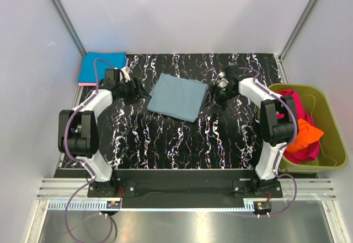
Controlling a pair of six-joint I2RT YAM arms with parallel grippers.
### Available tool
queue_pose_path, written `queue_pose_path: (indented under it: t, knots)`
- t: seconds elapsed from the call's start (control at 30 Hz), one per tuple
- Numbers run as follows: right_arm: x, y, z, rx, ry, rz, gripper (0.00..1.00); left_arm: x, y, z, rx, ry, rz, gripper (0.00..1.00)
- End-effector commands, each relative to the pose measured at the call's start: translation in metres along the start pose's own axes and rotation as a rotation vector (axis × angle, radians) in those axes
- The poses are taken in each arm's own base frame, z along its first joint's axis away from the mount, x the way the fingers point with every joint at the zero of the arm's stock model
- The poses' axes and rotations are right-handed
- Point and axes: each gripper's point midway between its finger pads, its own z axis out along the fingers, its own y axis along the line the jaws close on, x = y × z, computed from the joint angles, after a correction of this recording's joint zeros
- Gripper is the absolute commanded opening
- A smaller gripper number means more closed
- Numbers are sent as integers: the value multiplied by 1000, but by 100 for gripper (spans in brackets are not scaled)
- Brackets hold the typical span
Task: Fold and stack the t-shirts
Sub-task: Fold the tshirt
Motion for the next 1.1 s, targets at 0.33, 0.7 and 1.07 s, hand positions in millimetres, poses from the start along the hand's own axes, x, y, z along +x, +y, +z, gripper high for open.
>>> queue_pose_path:
  t: [0.33,0.7,1.07]
  knots:
    - [75,52,62,-185,175,-49,57,2,-5,57,157,114,32,62]
    - [61,24,79,-139,146,37,55,63,-21,60,172,180,-9,56]
    - [46,5,20,-34,-12,-151,61,93,-57,16,202,158,-63,57]
